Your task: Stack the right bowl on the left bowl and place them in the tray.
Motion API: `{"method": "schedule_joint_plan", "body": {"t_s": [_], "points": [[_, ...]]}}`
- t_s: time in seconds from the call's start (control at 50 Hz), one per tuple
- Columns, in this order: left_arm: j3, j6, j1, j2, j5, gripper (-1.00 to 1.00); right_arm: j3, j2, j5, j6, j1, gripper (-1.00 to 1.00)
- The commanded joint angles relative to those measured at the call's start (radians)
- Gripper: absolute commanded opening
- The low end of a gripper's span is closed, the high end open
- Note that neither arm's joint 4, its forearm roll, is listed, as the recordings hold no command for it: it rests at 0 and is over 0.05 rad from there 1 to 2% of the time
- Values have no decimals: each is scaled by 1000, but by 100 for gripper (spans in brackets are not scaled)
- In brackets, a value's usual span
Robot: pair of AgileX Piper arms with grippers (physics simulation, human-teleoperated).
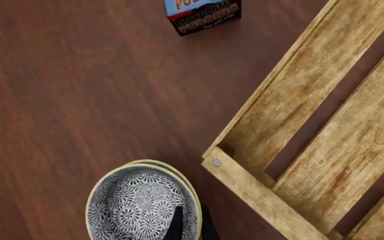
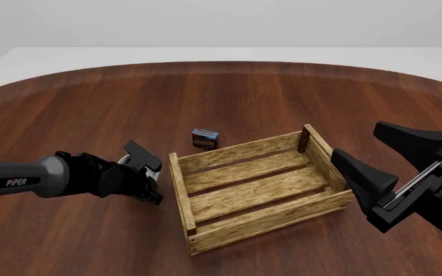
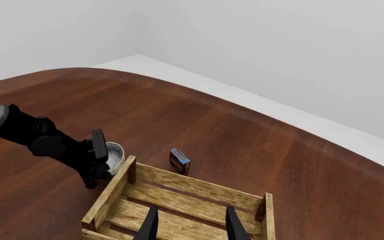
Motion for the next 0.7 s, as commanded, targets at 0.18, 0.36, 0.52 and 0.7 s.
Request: {"method": "schedule_joint_plan", "body": {"t_s": [0.18, 0.36, 0.52, 0.7], "points": [[43, 31, 53, -55, 55, -100, -5, -11, 11, 4, 1, 100], [33, 65, 82, -116, 105, -100, -11, -26, 26, 7, 3, 100], [24, 86, 98, -157, 137, -100, -15, -31, 30, 10, 1, 100], [1, 111, 109, -210, 185, -100, -19, -42, 40, 12, 0, 100]]}}
